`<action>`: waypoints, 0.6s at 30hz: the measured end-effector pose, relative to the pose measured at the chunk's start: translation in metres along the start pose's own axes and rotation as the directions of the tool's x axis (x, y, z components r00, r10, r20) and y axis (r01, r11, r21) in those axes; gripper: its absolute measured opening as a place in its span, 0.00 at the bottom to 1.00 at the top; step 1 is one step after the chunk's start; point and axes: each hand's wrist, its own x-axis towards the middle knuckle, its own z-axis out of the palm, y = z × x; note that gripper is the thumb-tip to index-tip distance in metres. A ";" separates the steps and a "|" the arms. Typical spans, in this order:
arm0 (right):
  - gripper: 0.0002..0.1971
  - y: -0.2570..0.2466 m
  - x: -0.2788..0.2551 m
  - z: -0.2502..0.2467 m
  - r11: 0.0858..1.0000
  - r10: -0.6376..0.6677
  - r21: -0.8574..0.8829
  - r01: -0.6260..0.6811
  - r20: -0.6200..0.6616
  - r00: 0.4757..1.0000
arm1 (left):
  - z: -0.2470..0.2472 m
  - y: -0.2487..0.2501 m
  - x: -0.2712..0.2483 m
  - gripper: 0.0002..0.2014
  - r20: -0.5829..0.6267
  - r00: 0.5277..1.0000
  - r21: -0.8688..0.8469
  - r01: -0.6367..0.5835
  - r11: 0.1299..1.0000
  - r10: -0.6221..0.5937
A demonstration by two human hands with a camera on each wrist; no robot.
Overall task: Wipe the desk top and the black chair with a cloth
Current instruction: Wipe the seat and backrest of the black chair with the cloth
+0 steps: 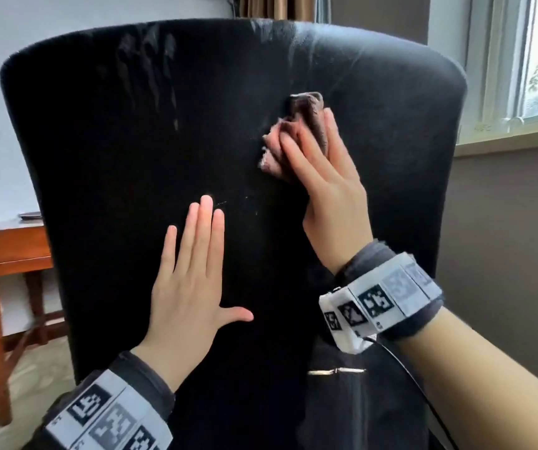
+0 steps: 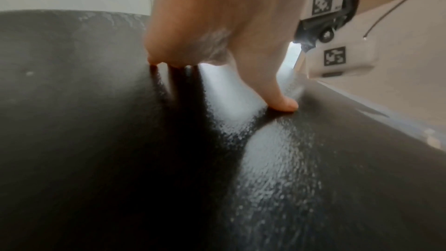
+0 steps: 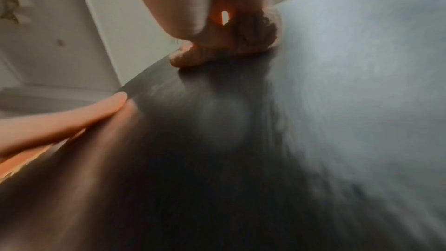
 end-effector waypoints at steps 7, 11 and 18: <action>0.23 -0.043 -0.120 0.010 0.973 -0.195 0.192 0.128 0.388 0.901 | 0.005 -0.005 -0.002 0.70 -0.041 0.999 -0.034 0.003 0.999 -0.005; 0.20 -0.030 -0.068 -0.012 0.973 -0.177 0.193 0.125 0.277 0.944 | 0.001 -0.006 -0.007 0.71 -0.047 0.999 -0.044 0.020 0.999 -0.022; 0.29 -0.032 0.025 0.017 0.997 -0.065 0.047 0.061 0.082 0.994 | -0.001 -0.001 -0.004 0.72 0.028 0.994 0.073 0.106 0.992 -0.108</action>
